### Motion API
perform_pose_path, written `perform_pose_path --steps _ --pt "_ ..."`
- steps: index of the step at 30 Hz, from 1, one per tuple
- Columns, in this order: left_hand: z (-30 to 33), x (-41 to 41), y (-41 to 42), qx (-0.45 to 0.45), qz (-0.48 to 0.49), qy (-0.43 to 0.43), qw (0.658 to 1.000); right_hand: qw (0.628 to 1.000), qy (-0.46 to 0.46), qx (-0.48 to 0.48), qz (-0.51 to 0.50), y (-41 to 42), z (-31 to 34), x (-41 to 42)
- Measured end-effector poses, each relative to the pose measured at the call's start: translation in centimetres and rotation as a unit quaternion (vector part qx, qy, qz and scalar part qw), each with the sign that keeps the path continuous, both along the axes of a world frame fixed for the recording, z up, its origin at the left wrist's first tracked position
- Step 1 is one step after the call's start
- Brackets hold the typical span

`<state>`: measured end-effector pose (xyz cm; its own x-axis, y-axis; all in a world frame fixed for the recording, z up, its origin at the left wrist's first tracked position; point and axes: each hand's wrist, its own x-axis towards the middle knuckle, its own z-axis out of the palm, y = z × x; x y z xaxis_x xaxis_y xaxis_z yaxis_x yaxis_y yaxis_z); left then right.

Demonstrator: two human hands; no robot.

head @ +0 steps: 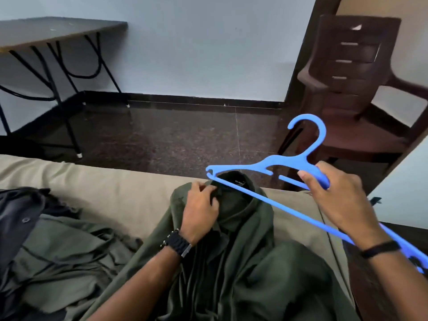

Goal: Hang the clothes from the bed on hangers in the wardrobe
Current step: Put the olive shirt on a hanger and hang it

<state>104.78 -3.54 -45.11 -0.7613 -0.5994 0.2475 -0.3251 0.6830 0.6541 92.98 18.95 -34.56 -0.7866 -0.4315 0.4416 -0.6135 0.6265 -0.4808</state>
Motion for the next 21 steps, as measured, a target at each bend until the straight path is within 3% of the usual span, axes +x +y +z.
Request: perform_pose_path --steps 2,6,10,14,21 --pt "-0.1 -0.6 -1.3 -0.033 0.018 -0.048 0.998 1.0 0.015 0.019 0.011 0.9 0.4 -0.5" --pt "-0.6 -1.2 -3.0 -0.026 -0.039 -0.107 0.993 0.996 0.057 0.073 0.016 1.9 0.7 -0.9" --pt "-0.7 -1.5 -2.7 -0.008 -0.034 -0.002 0.999 0.991 0.077 0.099 0.048 1.1 -0.2 -0.9" --pt "0.4 -2.1 -1.9 0.005 -0.066 0.09 0.994 0.993 0.038 0.088 0.063 -0.6 -1.7 -1.3" --pt "4.6 -1.9 -2.6 0.075 -0.196 0.105 0.972 0.994 -0.074 0.047 0.069 -5.2 -3.3 -1.7"
